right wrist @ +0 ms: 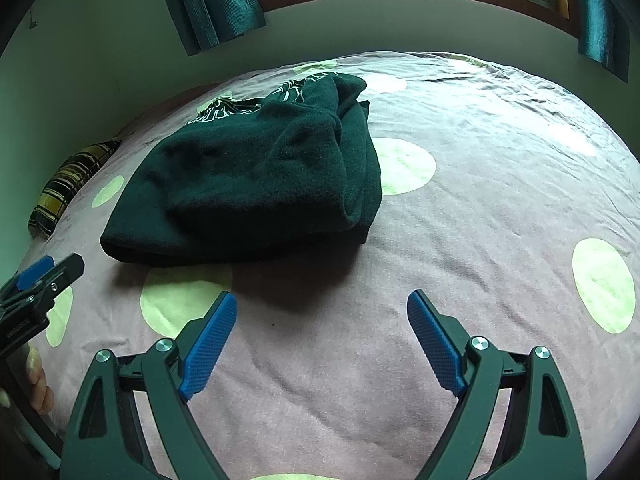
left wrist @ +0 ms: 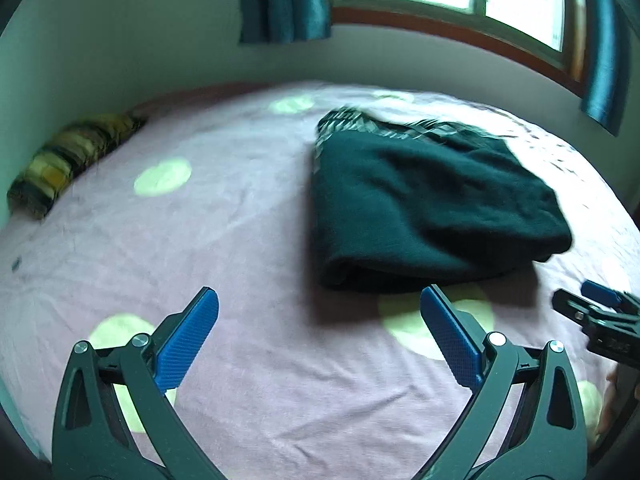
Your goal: Fold small clothes
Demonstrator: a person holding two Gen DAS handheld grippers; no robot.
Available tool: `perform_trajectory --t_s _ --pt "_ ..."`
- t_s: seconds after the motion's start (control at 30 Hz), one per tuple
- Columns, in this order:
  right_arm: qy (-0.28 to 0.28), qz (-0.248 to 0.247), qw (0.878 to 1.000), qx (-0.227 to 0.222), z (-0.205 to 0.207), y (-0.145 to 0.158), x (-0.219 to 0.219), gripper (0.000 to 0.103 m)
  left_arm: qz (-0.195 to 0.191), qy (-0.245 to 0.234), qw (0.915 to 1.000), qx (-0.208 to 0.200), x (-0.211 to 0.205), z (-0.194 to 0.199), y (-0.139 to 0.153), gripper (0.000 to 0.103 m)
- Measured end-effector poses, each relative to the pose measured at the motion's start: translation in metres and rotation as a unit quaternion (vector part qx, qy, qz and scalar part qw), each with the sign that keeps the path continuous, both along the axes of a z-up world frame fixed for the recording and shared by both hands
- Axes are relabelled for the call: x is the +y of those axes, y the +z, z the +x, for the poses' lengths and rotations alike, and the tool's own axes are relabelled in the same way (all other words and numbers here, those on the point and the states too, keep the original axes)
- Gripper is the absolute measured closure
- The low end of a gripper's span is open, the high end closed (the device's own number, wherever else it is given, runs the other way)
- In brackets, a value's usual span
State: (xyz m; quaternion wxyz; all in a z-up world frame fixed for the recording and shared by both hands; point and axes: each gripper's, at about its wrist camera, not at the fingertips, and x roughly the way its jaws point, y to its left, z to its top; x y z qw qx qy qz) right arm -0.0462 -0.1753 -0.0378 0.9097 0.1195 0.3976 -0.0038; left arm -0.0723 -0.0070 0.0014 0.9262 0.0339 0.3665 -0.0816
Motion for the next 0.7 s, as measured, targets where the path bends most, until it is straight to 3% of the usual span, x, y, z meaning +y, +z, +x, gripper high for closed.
perform_trajectory --t_s 0.1,0.2,0.33,0.4,0.57,0.7 --pt "0.004 0.01 1.0 0.003 0.003 0.001 -0.006 0.017 -0.023 0.033 0.9988 0.027 0.015 0.012 -0.003 0.002" --pt "0.01 0.017 1.0 0.004 0.008 0.006 -0.015 0.017 -0.018 0.046 0.9984 0.029 0.025 0.028 0.001 0.002" --pt "0.009 0.022 1.0 -0.002 0.031 0.018 -0.036 0.017 -0.013 0.075 0.9962 0.042 0.04 0.086 0.008 0.002" --pt "-0.01 0.02 1.0 -0.006 0.059 0.026 -0.058 0.017 -0.008 0.102 0.9938 0.043 0.049 0.13 0.008 0.002" --pt "-0.077 -0.014 0.997 -0.005 0.156 0.026 -0.112 0.017 0.052 0.163 0.9846 0.034 0.06 0.252 -0.005 0.002" --pt "-0.137 -0.03 0.99 0.008 0.237 0.014 -0.157 0.017 0.057 0.195 0.9785 0.035 0.068 0.327 -0.018 0.002"
